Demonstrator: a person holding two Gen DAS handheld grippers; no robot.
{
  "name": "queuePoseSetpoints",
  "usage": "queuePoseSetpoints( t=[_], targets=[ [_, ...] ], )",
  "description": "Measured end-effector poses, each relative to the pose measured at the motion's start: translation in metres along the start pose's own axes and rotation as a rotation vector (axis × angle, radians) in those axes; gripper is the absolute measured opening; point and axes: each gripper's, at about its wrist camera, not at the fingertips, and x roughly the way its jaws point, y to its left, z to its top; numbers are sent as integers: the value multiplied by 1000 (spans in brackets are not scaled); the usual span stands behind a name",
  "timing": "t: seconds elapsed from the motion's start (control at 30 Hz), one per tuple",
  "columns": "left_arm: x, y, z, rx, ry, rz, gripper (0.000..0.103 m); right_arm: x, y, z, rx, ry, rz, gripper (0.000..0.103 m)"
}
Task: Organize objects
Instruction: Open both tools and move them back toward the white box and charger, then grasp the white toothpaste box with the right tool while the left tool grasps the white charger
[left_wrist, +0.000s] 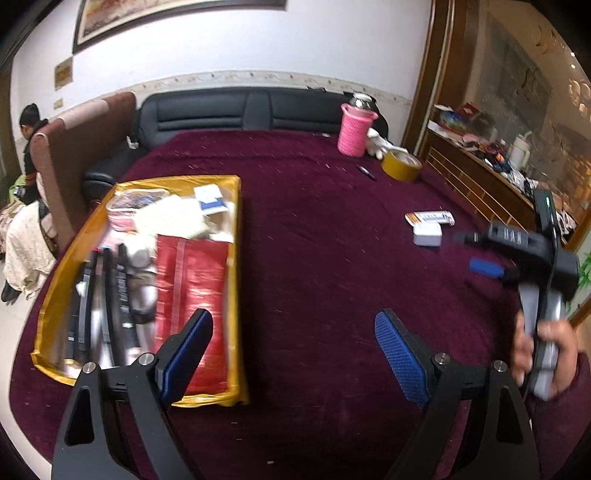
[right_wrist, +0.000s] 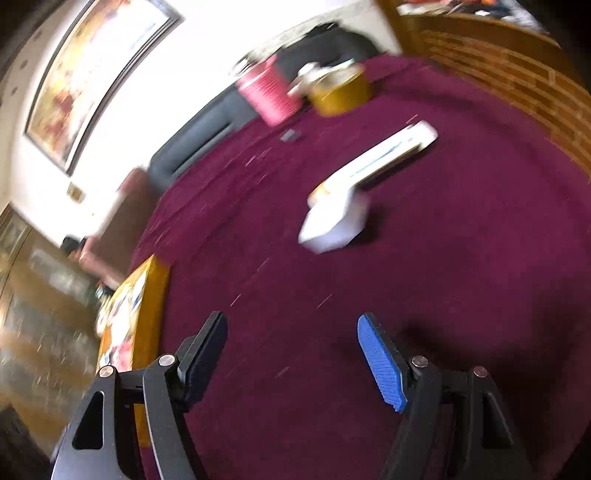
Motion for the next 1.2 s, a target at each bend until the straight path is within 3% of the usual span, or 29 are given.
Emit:
queuePoseSetpoints(
  t=[0.17, 0.3, 0.4, 0.5, 0.63, 0.67, 0.73, 0.83, 0.93, 1.07, 1.2],
  targets=[
    [16, -17, -2, 24, 56, -15, 89, 11, -13, 48, -13, -67, -51, 79],
    [16, -25, -2, 48, 56, 1, 89, 52, -11, 82, -28, -21, -42, 79],
    [16, -23, -1, 48, 57, 12, 89, 76, -15, 89, -32, 50, -28, 79],
    [21, -20, 1, 36, 67, 21, 89, 86, -5, 82, -65, 130, 76, 82],
    [33, -23, 1, 22, 97, -7, 89, 83, 21, 51, -133, 327, 375, 83],
    [34, -24, 0, 24, 101, -14, 89, 78, 28, 44, -166, 358, 410, 83],
    [37, -27, -2, 32, 107, -20, 89, 65, 33, 41, -229, 332, 376, 83],
    [41, -27, -4, 26, 116, -34, 89, 44, 18, 57, -228, 185, 192, 85],
    [41, -27, -5, 20, 116, -43, 89, 35, -3, 71, -158, 102, 43, 87],
    [44, -25, -6, 6, 115, -58, 89, 42, -35, 86, 5, 71, -29, 87],
    [46, -27, -7, 10, 120, -67, 89, 64, -43, 93, 85, 73, -79, 87]
  ],
)
